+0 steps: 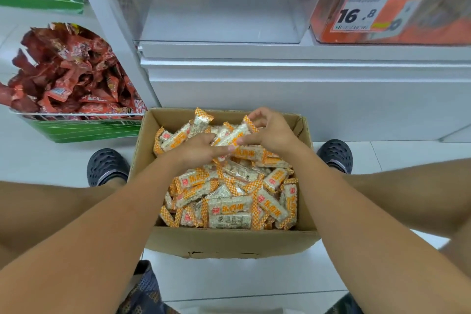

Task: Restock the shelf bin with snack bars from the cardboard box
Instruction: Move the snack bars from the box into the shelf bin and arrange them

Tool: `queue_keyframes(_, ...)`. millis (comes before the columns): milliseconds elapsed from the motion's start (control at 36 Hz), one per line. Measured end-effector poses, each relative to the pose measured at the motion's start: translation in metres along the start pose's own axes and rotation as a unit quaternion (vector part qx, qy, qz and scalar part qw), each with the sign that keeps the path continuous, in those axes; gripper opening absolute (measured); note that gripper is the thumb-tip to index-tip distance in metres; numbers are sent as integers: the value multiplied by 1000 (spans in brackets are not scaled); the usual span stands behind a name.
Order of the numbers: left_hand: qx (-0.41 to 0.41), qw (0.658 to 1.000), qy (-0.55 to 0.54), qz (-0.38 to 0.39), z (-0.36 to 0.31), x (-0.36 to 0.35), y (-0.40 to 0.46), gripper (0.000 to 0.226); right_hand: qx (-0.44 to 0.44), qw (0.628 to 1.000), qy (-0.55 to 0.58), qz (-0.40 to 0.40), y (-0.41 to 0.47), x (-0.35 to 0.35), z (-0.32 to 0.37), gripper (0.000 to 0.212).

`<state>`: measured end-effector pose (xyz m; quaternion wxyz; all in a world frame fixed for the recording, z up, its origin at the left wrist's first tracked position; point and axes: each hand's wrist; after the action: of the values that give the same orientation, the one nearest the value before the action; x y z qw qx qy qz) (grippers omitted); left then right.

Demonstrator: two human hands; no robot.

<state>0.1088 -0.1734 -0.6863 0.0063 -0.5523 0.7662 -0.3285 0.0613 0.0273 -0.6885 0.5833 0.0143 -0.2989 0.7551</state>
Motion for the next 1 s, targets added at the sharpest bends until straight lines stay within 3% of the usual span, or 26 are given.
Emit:
queue_keyframes(83,-3,1000,6,-30,4,-1,0,86,-18,998,-15,-63,7,-6,-21,46)
queue_keyframes(222,24,996,-51,-66,9,4,-9,80,-26,950,-306,-54,9,-22,-55,43)
queue_keyframes(361,29,992,-60,-109,10,4,-12,75,-23,940,-338,-41,3,-31,-56,22)
queue_keyframes(500,22,986,-54,-157,13,4,-11,69,-70,980,-159,94,3,3,-36,19)
queue_keyframes(639,6,987,-102,-127,8,7,-10,69,-85,973,-36,214,-8,39,4,23)
queue_keyframes(694,-7,989,-114,-92,-1,7,-13,66,-73,976,3,207,-7,36,10,23)
queue_keyframes(778,-2,992,-119,-53,-7,4,-16,63,-46,985,101,129,-4,23,7,25)
queue_keyframes(889,1,977,-208,-40,-8,-1,-17,43,-66,980,165,86,-3,6,-7,31)
queue_keyframes(972,23,987,-156,14,-5,1,-16,96,-61,980,167,94,-4,0,-12,35)
queue_keyframes(1000,19,990,-134,32,-6,0,-17,102,-60,980,164,98,-4,-1,-13,36)
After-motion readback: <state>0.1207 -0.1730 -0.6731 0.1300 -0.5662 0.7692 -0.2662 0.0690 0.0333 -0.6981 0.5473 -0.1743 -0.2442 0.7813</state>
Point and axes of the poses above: each hand's wrist, its own y-axis towards the middle knuckle, its own x-axis out of the back of the hand, z = x × y, and after that the axes turned 9 degrees about -x, right-handed
